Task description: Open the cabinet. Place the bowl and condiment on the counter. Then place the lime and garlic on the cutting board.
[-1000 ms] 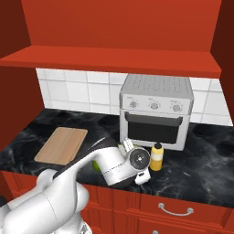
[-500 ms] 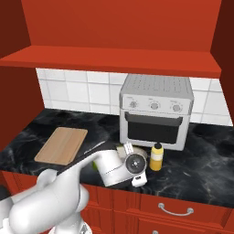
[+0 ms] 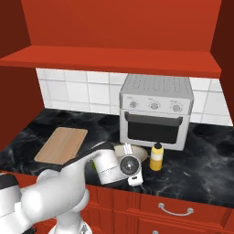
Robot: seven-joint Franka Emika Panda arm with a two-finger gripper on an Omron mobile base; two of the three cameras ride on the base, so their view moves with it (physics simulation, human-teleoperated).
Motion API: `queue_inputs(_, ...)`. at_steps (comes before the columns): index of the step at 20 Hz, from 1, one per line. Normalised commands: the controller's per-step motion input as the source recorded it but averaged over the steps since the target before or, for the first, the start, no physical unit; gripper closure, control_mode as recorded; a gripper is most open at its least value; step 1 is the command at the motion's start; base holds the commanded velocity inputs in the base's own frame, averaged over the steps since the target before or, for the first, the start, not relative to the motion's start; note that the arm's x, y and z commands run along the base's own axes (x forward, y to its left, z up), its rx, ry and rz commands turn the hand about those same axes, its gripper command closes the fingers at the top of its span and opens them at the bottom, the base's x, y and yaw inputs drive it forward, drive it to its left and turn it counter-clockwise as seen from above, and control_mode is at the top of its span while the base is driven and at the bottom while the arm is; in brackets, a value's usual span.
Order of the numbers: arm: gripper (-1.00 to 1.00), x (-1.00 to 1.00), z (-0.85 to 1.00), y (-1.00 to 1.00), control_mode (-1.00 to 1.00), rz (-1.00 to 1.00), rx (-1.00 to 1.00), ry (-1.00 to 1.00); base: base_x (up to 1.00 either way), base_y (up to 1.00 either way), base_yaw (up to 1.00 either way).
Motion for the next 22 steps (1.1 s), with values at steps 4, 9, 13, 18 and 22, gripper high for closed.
queue_inputs(4, 1.0, 0.17, -0.13, 0.0, -1.0, -0.03, 0.0, -0.02, 0.0, 0.0, 0.0)
queue_inputs(9, 1.0, 0.09, -0.09, 0.0, -1.0, -0.01, 0.0, -0.01, 0.0, 0.0, 0.0)
queue_inputs(13, -1.0, 0.0, 0.0, 0.0, -1.0, 0.0, 0.0, 0.0, 0.0, 0.0, 0.0)
queue_inputs(18, -1.0, 0.0, 0.1, 0.0, -1.0, 0.0, 0.0, 0.0, 0.0, 0.0, 0.0)
queue_inputs(22, -1.0, 0.0, 0.3, 0.0, -1.0, 0.0, 0.0, 0.0, 0.0, 0.0, 0.0)
